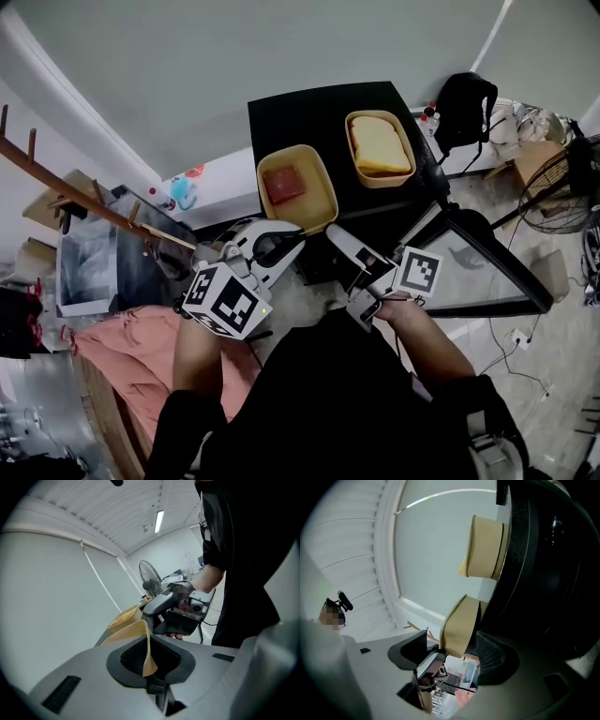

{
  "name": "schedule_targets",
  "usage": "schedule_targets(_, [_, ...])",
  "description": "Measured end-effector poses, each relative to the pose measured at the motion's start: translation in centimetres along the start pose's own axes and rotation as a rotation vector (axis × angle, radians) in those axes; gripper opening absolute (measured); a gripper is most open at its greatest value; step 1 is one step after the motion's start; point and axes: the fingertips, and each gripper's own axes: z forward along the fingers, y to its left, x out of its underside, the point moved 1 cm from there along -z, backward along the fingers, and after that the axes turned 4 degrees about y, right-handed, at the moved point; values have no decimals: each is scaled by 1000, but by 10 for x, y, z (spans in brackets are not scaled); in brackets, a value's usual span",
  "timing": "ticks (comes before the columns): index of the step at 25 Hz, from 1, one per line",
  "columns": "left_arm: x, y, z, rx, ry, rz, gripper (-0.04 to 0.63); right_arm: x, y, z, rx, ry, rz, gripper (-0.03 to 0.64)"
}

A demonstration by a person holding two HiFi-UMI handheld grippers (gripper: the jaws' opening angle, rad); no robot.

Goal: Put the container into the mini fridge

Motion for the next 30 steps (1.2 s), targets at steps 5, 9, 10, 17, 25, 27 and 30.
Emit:
schedule_targets(5, [-3, -11, -8, 8, -2, 6, 35, 5, 4, 12, -10, 3, 24, 321])
schedule_targets(9, [-7, -20, -13, 16, -14, 11, 35, 11, 2, 19, -8, -4, 59, 321])
schedule_targets(10, [-7, -23, -14, 18, -19, 10, 35, 12, 1, 20, -5, -9, 72, 319])
schedule_targets(17, [-5, -36, -27, -15, -38, 1, 35, 23, 6, 23, -30, -15, 95, 247])
schedule_targets(25, [-1, -40, -46, -51, -147, -237, 103, 33, 10, 12, -73, -65, 144, 225])
schedule_targets(27, [-1, -42, -51, -62, -177, -256, 121, 35, 12, 7, -81, -71, 144, 224])
schedule_targets(30, [-5, -45, -63, -76, -268, -289, 126, 41, 17, -2, -99, -78, 148, 225])
